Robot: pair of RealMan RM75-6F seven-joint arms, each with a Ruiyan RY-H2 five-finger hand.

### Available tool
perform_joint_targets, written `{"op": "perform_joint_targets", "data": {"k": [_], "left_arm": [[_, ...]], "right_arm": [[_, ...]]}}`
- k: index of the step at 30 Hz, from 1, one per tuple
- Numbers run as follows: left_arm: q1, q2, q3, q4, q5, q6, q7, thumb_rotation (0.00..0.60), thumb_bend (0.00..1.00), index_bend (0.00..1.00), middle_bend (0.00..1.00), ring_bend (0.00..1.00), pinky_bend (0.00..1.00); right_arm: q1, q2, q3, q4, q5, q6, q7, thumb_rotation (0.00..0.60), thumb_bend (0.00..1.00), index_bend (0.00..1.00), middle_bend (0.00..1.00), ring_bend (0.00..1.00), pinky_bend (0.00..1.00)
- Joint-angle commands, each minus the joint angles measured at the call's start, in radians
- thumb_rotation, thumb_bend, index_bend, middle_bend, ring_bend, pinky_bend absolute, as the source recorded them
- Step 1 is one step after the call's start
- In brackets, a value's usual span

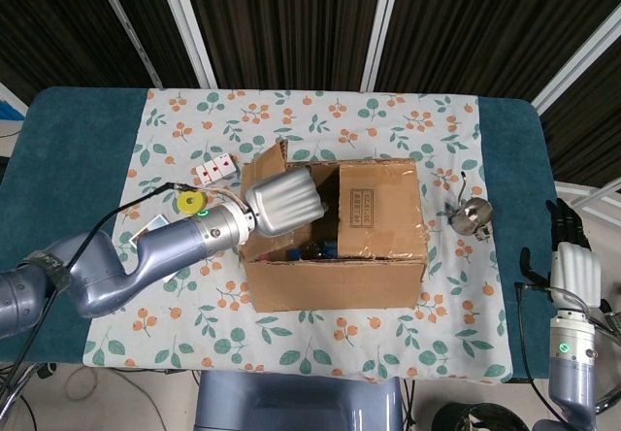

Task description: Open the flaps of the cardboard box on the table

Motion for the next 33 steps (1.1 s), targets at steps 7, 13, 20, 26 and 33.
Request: {"op": "perform_joint_targets", "data": {"k": [7,13,20,26,33], "left_arm": [[0.040,0.088,0.016,-0.069,0.009,0.020,0.009,0.600,1.00,0.45,0.68,0.49,0.48],[0.068,0.133,0.021,-0.094,0.017,0.033,0.010,0.600,1.00,0.44,0.67,0.49,0.48],[0.092,0.141,0.006,-0.097,0.032,0.068,0.007,0.600,1.00,0.42,0.65,0.47,0.48],[0.099,0.133,-0.004,-0.098,0.039,0.073,0.010,0.600,1.00,0.42,0.65,0.47,0.48],[0.090,0.159,-0.015,-0.116,0.014,0.036,0.000,0.600,1.00,0.42,0.64,0.47,0.48]], "right_arm": [[-0.003,-0.002,0.001,-0.004,-0.005,-0.004,-0.002,0.600,0.54,0.00,0.00,0.00,0.23],[-0.005,-0.003,0.001,-0.007,-0.010,-0.005,-0.006,0.600,0.54,0.00,0.00,0.00,0.23],[-0.007,-0.004,0.002,-0.010,-0.011,-0.008,-0.008,0.600,0.54,0.00,0.00,0.00,0.23],[-0.009,-0.003,0.006,-0.011,-0.011,-0.009,-0.007,0.600,0.54,0.00,0.00,0.00,0.23],[-0.010,-0.002,0.010,-0.011,-0.008,-0.012,-0.004,0.600,0.54,0.00,0.00,0.00,0.23]]}}
